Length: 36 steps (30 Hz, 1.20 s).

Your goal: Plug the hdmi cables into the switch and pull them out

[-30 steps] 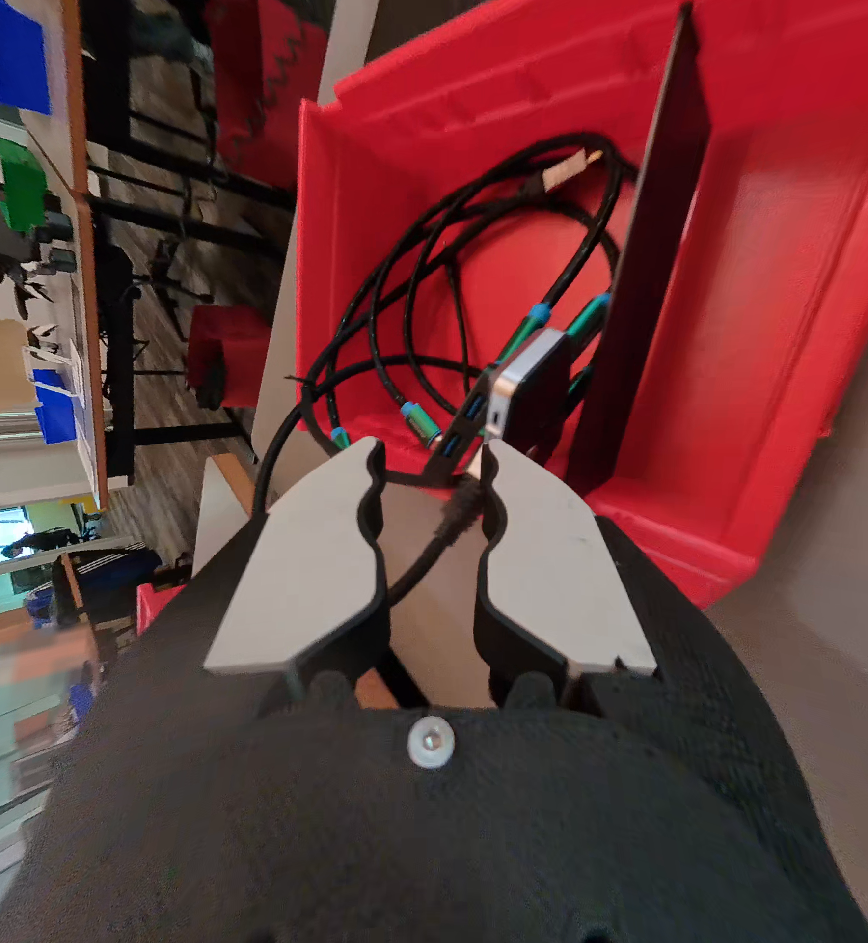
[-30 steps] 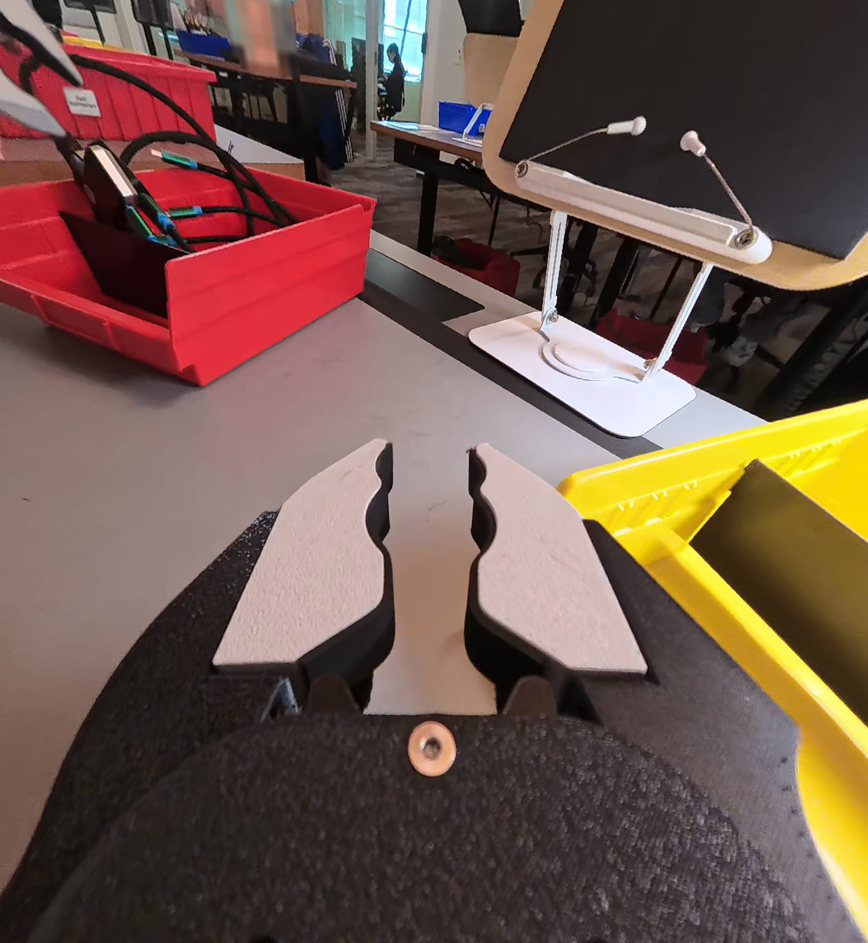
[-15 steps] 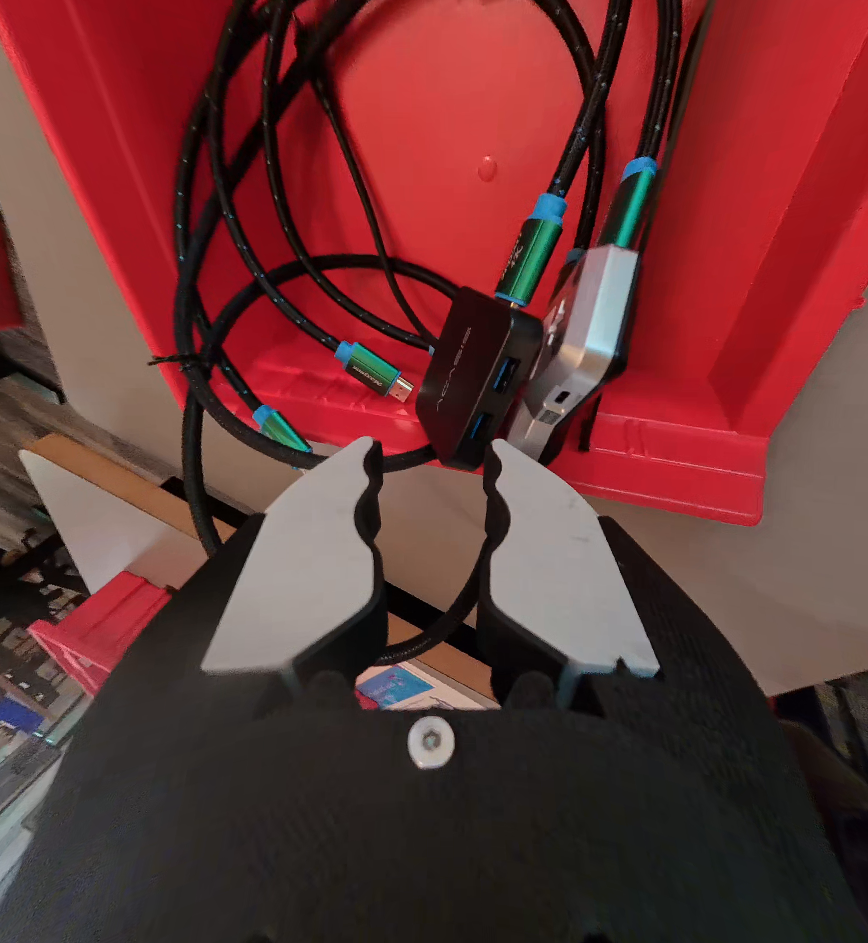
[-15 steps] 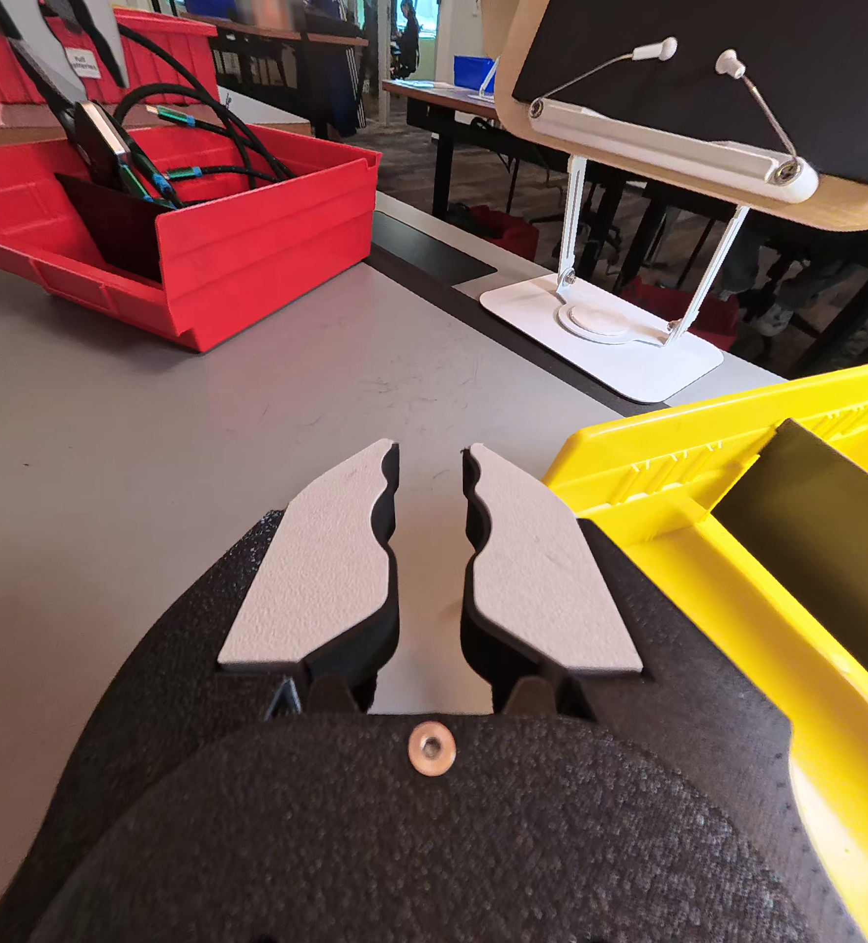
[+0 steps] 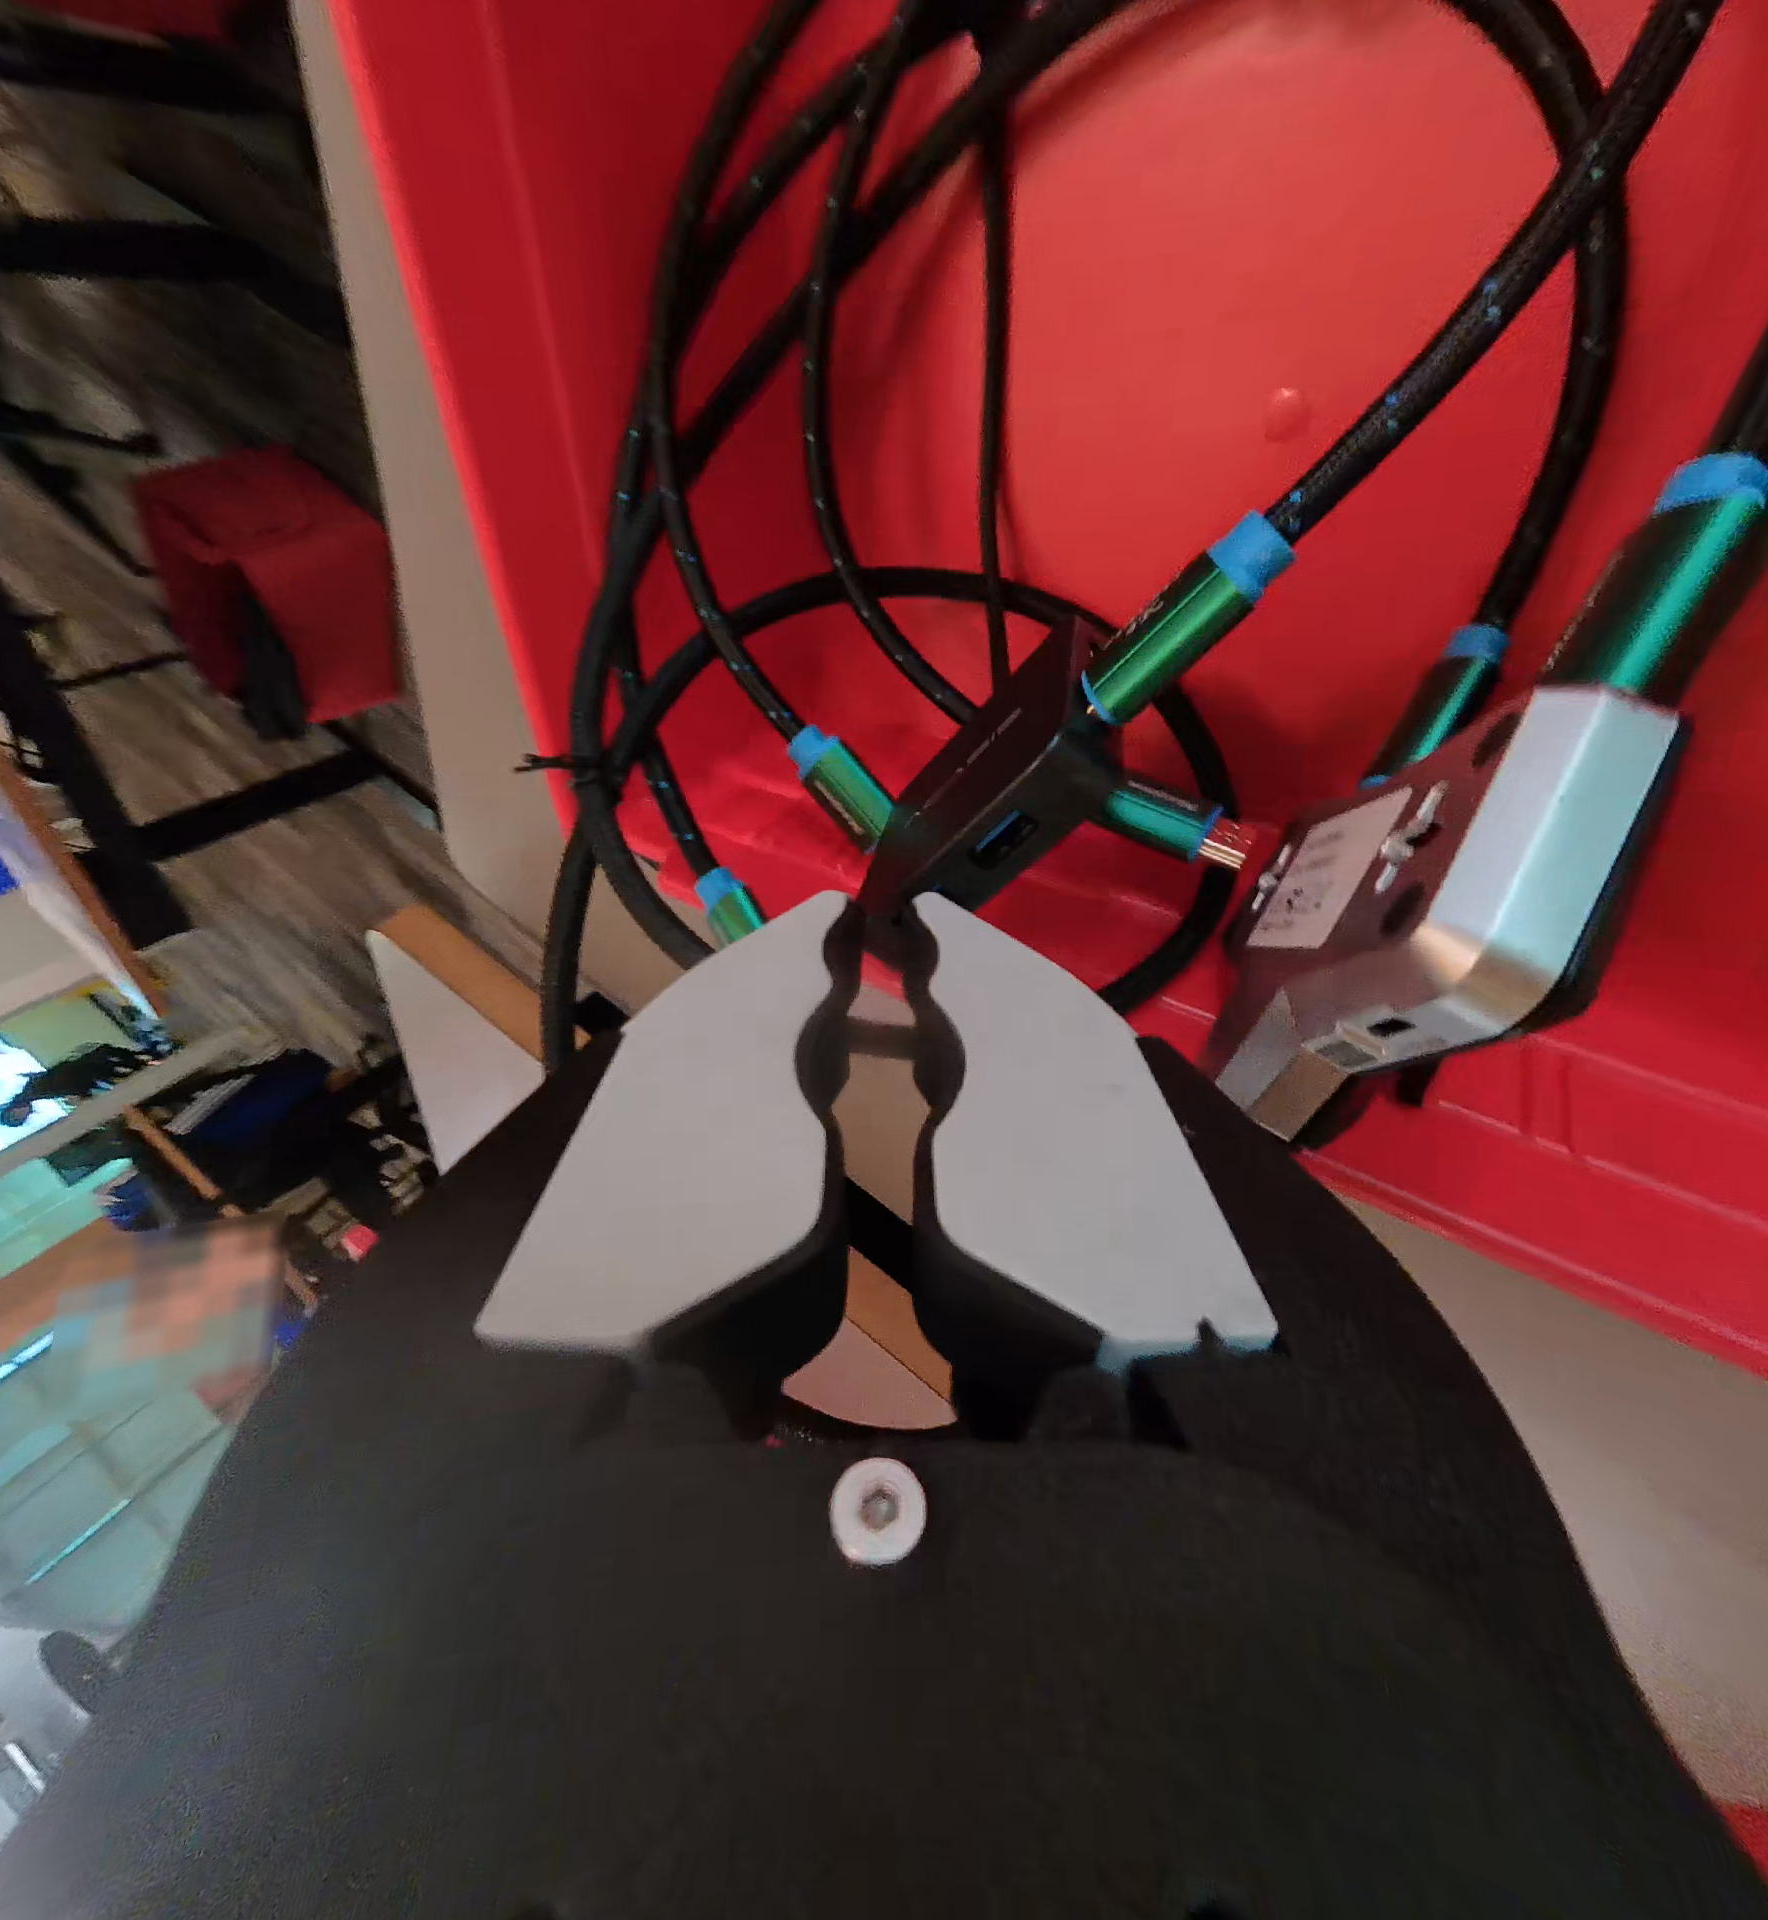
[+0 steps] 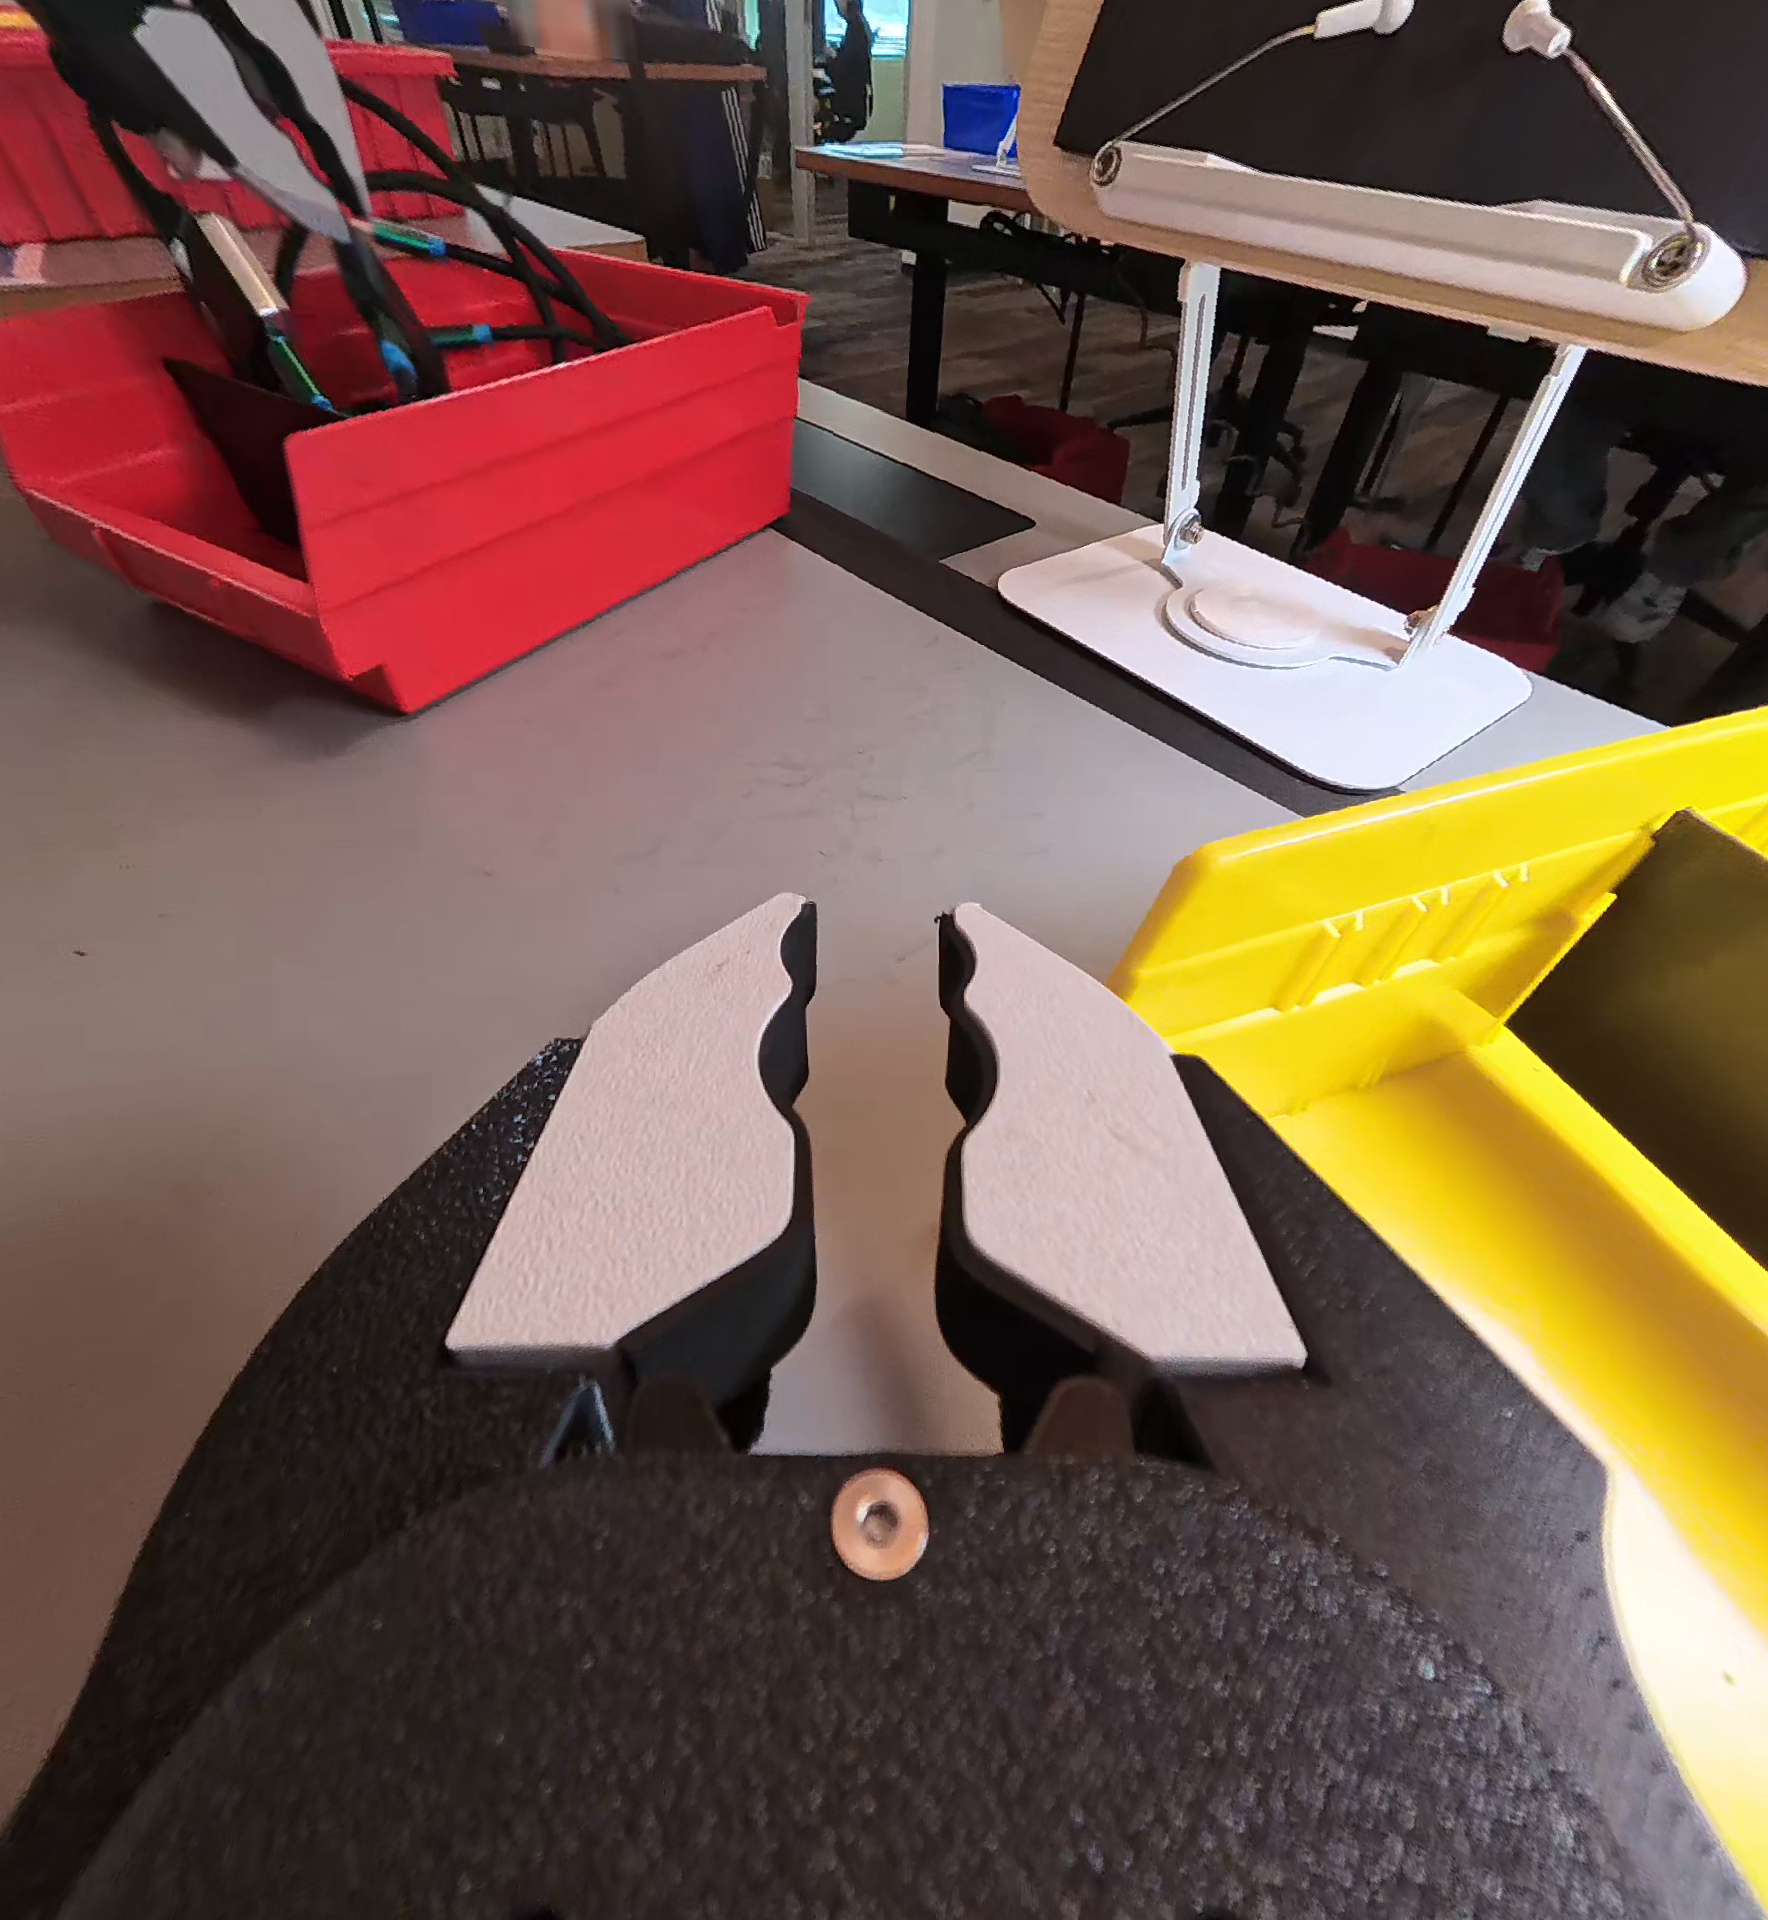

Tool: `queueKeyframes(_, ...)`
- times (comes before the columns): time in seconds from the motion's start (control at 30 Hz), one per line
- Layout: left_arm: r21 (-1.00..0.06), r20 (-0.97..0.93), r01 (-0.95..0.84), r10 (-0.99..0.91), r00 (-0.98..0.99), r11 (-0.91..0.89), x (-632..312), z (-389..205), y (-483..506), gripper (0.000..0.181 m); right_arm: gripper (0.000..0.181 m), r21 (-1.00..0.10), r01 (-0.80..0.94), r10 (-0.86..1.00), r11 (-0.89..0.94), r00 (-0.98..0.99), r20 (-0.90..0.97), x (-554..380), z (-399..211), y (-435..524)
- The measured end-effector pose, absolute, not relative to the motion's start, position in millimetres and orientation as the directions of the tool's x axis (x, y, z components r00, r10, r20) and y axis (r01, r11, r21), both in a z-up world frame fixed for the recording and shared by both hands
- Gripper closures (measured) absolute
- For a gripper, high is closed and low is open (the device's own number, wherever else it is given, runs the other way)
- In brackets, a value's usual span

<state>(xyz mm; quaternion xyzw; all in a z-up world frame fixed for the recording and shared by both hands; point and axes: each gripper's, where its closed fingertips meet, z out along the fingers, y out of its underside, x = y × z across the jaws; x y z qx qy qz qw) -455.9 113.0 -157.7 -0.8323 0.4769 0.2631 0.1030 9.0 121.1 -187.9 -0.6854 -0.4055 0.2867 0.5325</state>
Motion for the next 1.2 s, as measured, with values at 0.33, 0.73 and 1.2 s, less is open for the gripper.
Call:
queueKeyframes(0.33, 0.089, -0.601, -0.885, -0.733, 0.318, -0.457, -440, -164, 141, 0.157, 0.16, -0.962, 0.253, 0.86, -0.106, 0.509, 0.039, 11, -189, 122)
queueKeyframes(0.73, 0.072, -0.274, -0.877, -0.855, 0.441, -0.476, -401, -187, 117, 0.149, 0.16, -0.963, 0.233, 0.863, -0.139, 0.505, -0.003, 14, -191, 124)
queueKeyframes(1.2, 0.365, 0.211, -0.78, -0.771, 0.6, -0.507, -384, -226, 87, 0.146, 0.16, -0.945, 0.287, 0.884, -0.154, 0.468, -0.002, 11, -206, 118)
